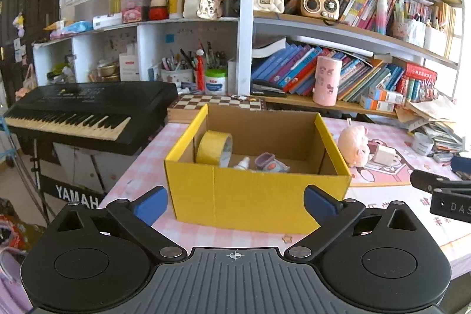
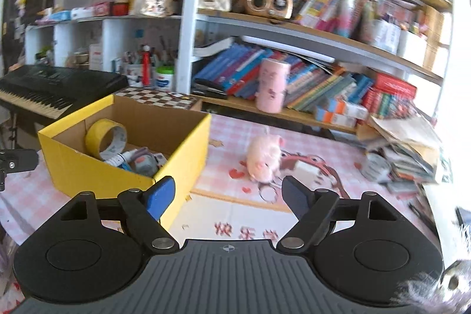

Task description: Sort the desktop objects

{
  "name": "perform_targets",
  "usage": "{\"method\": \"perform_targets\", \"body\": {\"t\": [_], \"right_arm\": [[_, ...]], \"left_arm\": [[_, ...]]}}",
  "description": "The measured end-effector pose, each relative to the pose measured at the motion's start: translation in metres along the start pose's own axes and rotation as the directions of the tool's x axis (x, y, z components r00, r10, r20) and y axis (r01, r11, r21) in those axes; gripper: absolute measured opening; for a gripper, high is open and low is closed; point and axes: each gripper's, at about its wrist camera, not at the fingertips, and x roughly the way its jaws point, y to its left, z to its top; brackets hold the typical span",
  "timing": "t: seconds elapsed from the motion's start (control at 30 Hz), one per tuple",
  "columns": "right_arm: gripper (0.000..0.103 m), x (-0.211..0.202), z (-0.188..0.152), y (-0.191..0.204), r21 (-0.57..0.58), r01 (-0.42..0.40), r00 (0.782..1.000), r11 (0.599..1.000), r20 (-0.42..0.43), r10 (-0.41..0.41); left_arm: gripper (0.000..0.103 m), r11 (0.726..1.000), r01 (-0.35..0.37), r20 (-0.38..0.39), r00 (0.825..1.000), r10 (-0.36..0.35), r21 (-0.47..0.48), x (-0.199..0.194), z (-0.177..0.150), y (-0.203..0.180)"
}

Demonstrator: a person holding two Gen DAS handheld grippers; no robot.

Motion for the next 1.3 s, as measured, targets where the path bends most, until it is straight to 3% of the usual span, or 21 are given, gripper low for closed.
{"method": "perform_targets", "body": {"t": [0.3, 0.67, 1.03, 1.3], "right_arm": [[0.079, -0.026, -0.032, 0.0, 0.073, 0.068, 0.997, 0.995, -0.044, -0.065], [0.086, -0.04, -0.052, 0.01, 0.115, 0.052, 0.995, 0.992, -0.093, -0.041], [0.088, -0.046, -0.062, 0.017, 0.087, 0.034, 0.991, 0.996, -0.132, -0.022], [0.088, -0.052, -0.068, 0.02, 0.057, 0.042, 0.99, 0.997, -0.14, -0.033]], "left_arm": [[0.101, 1.0, 0.012, -0.025, 1.0, -0.012, 0.009, -0.018, -0.021, -0.002], [0.101, 1.0, -0.009, -0.04, 0.999, 0.008, -0.008, -0.028, -0.036, -0.001], [0.101, 0.994, 0.078, -0.074, 0.995, -0.072, 0.077, -0.03, -0.046, -0.023], [0.101, 0.994, 0.086, -0.086, 0.993, -0.08, 0.073, -0.029, -0.05, -0.026]]}}
